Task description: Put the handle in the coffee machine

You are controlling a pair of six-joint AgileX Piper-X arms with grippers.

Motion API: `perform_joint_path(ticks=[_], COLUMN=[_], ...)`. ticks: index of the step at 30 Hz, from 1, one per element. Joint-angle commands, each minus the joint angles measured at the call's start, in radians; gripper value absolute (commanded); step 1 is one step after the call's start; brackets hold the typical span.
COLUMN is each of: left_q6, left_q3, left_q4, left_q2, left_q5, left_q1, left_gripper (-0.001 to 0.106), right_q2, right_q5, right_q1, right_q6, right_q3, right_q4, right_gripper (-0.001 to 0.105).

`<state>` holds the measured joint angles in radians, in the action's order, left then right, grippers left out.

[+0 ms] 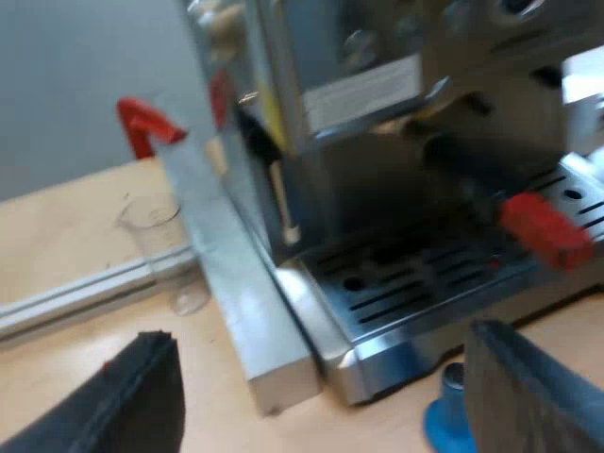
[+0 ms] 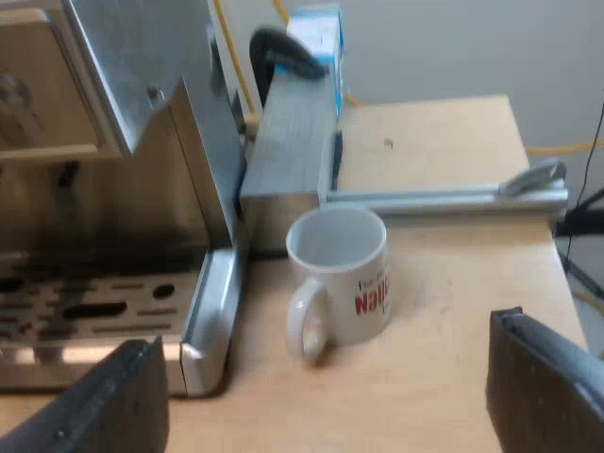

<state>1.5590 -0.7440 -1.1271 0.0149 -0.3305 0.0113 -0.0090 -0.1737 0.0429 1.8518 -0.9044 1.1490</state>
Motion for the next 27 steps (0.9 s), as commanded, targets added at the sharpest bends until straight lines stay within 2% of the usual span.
perform_joint_path(ticks=[1,16,21,27], left_q6=[0.019,0.031,0.031,0.031], left_q3=[0.047,0.199,0.199,0.199], left_q4=[0.035,0.038,0.040,0.040], left_q2=[0.139,0.137,0.137,0.137], left_q5=[0.066,0.067,0.067,0.067], left_q1=[0.001,0.001,0.001,0.001], left_gripper=[0.065,0.065,0.065,0.065], right_q2=[-0.047,-0.045,-0.043,-0.043], right_q5=[-0.013,-0.011,-0.011,-0.001], right_q1=[0.003,0.003,0.003,0.003], right_q6=[0.008,0.008,0.008,0.008], right_q3=[0.035,0.285,0.335,0.339], right_q4=[-0.018,-0.016,-0.016,-0.031], right_gripper=[0.071,0.071,0.071,0.071])
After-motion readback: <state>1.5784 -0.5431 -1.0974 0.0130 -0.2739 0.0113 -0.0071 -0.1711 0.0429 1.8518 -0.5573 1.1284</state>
